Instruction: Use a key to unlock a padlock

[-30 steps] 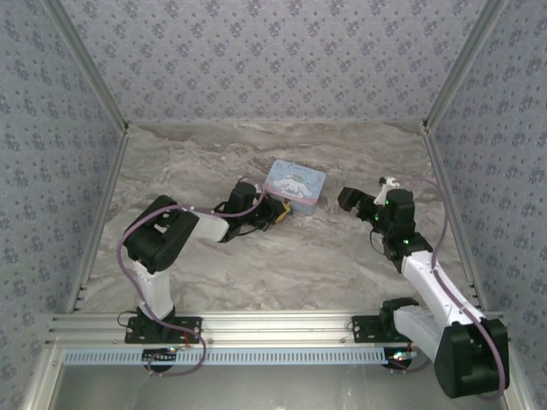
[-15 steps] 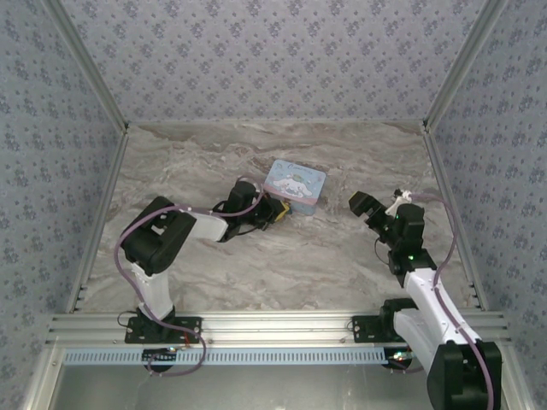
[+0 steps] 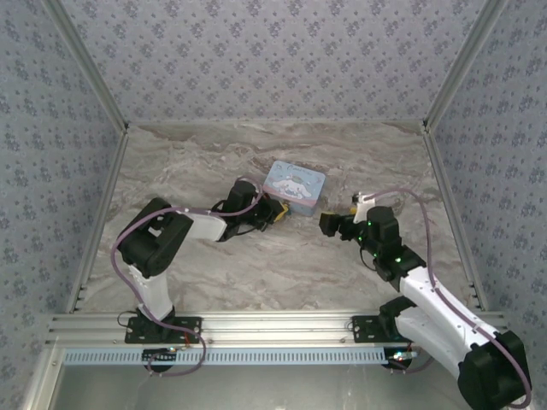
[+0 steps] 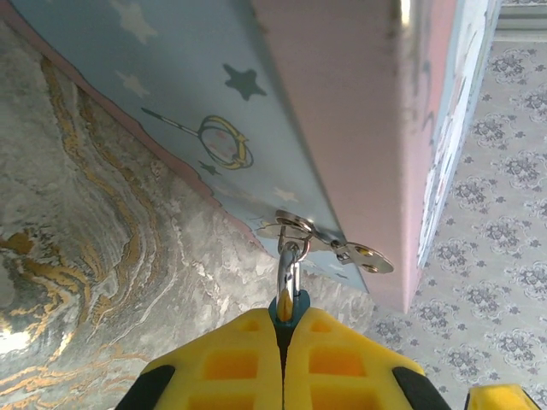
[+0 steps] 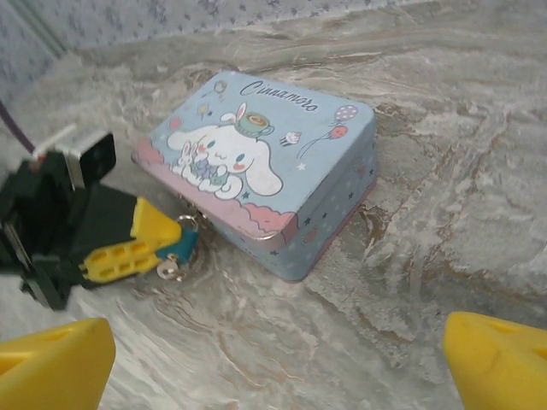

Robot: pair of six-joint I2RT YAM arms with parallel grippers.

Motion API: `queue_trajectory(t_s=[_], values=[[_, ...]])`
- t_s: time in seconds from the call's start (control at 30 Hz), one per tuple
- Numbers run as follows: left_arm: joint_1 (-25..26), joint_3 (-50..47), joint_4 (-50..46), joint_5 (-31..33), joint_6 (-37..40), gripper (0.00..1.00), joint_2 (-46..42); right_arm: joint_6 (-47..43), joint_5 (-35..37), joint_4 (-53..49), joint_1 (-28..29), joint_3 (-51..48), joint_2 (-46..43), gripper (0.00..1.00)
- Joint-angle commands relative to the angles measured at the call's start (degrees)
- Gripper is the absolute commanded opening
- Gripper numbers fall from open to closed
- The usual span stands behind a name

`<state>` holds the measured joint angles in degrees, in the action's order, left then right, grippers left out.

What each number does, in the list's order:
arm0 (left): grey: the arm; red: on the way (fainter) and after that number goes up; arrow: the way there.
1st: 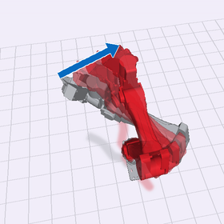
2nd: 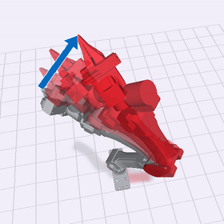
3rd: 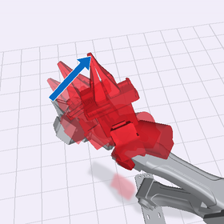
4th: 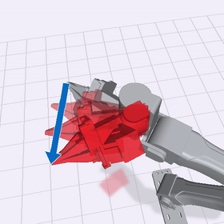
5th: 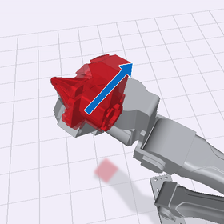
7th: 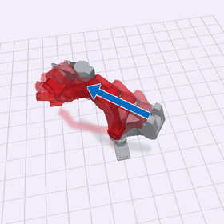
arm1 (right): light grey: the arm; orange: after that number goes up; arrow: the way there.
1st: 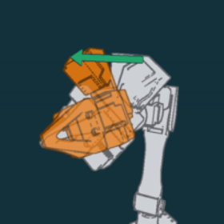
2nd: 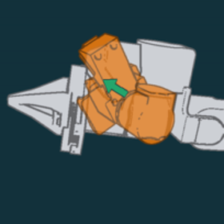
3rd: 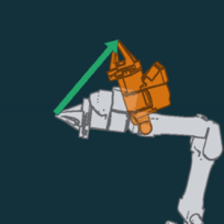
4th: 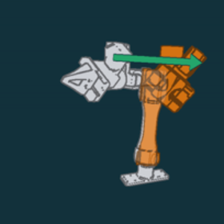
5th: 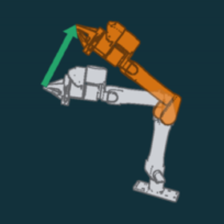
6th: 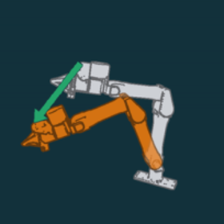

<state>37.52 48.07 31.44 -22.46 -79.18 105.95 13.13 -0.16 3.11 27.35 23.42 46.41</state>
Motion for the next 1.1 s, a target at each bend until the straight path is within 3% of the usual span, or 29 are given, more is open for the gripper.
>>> queue_trajectory(t_s=[0.0, 0.23, 0.4, 0.6, 1.07], values=[[0.09, 2.41, -1.26, 0.05, -0.80, 0.00, -2.88, -14.78, 8.80, 0.36, 5.46, 0.74, 1.05, 1.00], [0.19, 3.02, -2.89, -0.30, -2.24, 0.00, -2.94, -42.59, 22.00, 9.71, 19.20, -1.13, 8.66, 1.00], [0.37, 3.52, -3.58, -0.57, -2.46, 0.00, -2.77, -53.74, 25.56, 17.18, 22.12, -1.72, 16.60, 1.00], [0.37, 3.58, -3.22, -0.82, -2.91, 0.00, -2.77, -56.01, 23.41, 26.05, 22.18, -2.00, 24.40, 0.92], [0.43, 4.00, -0.85, -2.90, -4.55, 0.00, -1.89, -52.06, 13.88, 31.01, 19.02, 1.74, 34.85, 0.67]])
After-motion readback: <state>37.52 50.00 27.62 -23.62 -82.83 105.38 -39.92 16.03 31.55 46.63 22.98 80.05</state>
